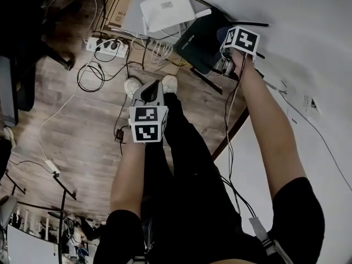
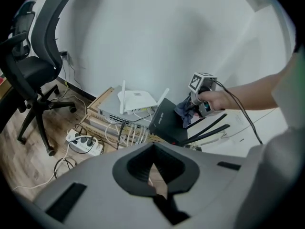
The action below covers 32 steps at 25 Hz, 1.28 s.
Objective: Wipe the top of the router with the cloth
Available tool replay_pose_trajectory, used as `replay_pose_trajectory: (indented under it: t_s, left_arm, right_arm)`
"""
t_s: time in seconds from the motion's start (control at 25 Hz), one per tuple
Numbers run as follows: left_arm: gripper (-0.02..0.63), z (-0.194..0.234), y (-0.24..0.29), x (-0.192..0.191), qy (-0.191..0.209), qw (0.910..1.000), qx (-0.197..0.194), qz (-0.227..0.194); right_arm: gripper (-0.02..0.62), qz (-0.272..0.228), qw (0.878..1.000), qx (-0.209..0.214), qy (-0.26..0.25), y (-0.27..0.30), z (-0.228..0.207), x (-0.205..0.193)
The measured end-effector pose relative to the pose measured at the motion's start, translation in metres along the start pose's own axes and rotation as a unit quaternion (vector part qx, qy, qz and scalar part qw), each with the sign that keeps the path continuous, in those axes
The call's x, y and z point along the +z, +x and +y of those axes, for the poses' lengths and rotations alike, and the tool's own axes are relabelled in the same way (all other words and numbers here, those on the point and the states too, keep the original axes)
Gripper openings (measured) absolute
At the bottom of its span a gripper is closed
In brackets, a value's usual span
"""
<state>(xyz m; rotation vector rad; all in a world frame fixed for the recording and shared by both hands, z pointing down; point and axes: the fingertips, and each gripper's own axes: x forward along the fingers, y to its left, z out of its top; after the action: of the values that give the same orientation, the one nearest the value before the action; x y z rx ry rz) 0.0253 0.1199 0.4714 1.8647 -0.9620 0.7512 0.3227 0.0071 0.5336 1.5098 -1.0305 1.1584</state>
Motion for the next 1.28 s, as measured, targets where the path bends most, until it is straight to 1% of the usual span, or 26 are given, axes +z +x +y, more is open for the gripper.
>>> replay_pose_trajectory:
  t_s: [0.08, 0.12, 0.2, 0.24, 0.28, 0.36, 0.52, 0.68, 0.84, 0.92, 1.04, 1.16, 1.28]
  left_arm:
    - [0.012, 0.001, 0.003, -0.002, 0.009, 0.9999, 0.0, 0.006]
    - [0.012, 0.001, 0.004, -0.002, 0.013, 0.9999, -0.001, 0.007]
    - [0.011, -0.001, 0.003, 0.0, 0.015, 0.9998, -0.006, 0.007]
    - [0.012, -0.002, 0.002, 0.001, 0.013, 0.9998, -0.009, 0.007]
    - [0.012, -0.004, 0.001, 0.002, 0.011, 0.9998, -0.012, 0.007]
    - [0.012, -0.005, 0.001, 0.004, 0.011, 0.9998, -0.016, 0.009]
    - [0.011, -0.005, 0.006, 0.009, 0.015, 0.9995, -0.023, 0.013]
    - [0.012, -0.006, 0.007, 0.013, 0.012, 0.9994, -0.028, 0.015]
    - [0.012, 0.003, 0.01, 0.018, 0.013, 0.9996, -0.019, 0.018]
    - [0.012, 0.005, 0.009, 0.019, 0.012, 0.9996, -0.017, 0.018]
    - [0.012, 0.006, 0.008, 0.022, 0.013, 0.9996, -0.016, 0.016]
    - [0.012, 0.007, 0.009, 0.02, 0.009, 0.9998, -0.012, 0.015]
    - [0.012, 0.006, 0.009, 0.018, 0.008, 0.9998, -0.01, 0.015]
  right_arm:
    - [0.044, 0.023, 0.998, 0.006, 0.055, 0.011, -0.004, 0.001]
    - [0.044, 0.041, 0.995, 0.017, 0.092, 0.017, -0.003, -0.001]
    - [0.044, 0.076, 0.984, 0.042, 0.157, 0.027, 0.001, -0.006]
    - [0.044, 0.087, 0.98, 0.047, 0.175, 0.031, 0.001, -0.007]
    - [0.044, 0.091, 0.978, 0.046, 0.183, 0.034, 0.0, -0.008]
    - [0.044, 0.091, 0.98, 0.036, 0.174, 0.039, -0.002, -0.005]
    - [0.044, 0.08, 0.989, 0.014, 0.125, 0.043, -0.002, 0.007]
    - [0.044, 0.073, 0.993, 0.017, 0.091, 0.047, -0.001, 0.019]
    - [0.045, 0.06, 0.995, 0.045, 0.063, 0.049, 0.013, 0.031]
    - [0.045, 0.056, 0.994, 0.068, 0.057, 0.049, 0.021, 0.037]
    - [0.045, 0.054, 0.992, 0.112, 0.036, 0.046, 0.04, 0.047]
    - [0.045, 0.056, 0.989, 0.133, 0.002, 0.046, 0.055, 0.052]
    - [0.046, 0.058, 0.985, 0.163, 0.001, 0.044, 0.068, 0.054]
